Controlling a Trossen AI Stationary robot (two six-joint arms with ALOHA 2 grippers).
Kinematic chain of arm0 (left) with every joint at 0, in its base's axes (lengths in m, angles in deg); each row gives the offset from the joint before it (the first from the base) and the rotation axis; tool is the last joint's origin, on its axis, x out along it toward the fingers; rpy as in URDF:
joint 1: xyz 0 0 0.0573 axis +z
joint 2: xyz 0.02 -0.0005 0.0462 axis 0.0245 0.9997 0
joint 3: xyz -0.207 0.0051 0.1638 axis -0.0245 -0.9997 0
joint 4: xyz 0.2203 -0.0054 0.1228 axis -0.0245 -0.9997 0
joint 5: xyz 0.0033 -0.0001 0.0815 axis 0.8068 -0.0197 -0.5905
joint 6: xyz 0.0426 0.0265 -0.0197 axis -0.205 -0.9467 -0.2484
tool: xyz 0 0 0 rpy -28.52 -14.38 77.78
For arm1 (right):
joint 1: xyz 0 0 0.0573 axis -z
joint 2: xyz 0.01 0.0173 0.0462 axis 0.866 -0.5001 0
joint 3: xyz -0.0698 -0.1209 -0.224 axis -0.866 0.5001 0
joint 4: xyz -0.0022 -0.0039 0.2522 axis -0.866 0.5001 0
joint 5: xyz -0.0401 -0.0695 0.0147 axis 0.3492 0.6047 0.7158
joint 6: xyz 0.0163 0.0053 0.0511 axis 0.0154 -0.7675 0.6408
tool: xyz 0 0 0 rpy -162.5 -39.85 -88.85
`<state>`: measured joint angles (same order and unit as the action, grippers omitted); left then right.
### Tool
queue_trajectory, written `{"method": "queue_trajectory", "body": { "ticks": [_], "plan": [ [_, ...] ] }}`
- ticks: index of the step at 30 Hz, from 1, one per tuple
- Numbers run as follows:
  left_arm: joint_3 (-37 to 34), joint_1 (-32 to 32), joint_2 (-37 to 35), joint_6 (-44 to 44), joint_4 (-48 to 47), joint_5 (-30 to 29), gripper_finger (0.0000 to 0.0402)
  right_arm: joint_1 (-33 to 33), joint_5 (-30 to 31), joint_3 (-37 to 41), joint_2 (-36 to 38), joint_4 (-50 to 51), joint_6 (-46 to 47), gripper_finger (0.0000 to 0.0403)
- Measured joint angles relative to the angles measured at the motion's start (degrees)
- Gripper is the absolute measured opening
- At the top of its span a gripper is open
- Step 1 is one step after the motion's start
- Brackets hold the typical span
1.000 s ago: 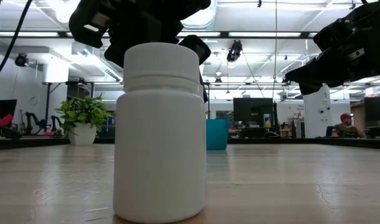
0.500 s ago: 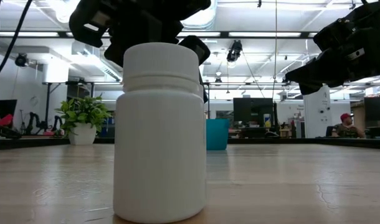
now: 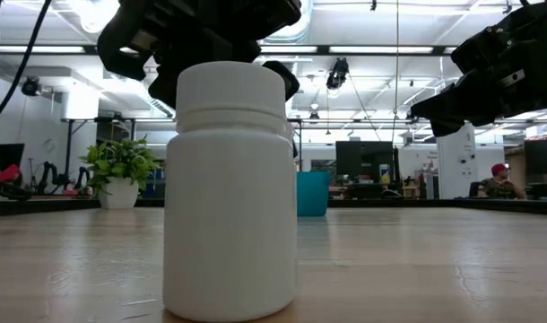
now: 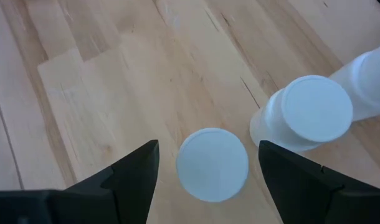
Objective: Pick and place pill bottles into a basket
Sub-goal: Put the top white pill bottle into the blue bin
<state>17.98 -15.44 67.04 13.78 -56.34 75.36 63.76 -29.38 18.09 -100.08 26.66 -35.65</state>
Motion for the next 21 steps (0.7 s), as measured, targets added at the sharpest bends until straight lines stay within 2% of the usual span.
{"method": "queue_trajectory", "body": {
  "ticks": [21],
  "plan": [
    [-1.34,0.39,0.37,0.84,3.08,0.0,0.0258,0.0,0.0,0.0,-0.01,0.07,0.45,0.0009]
  ]
}}
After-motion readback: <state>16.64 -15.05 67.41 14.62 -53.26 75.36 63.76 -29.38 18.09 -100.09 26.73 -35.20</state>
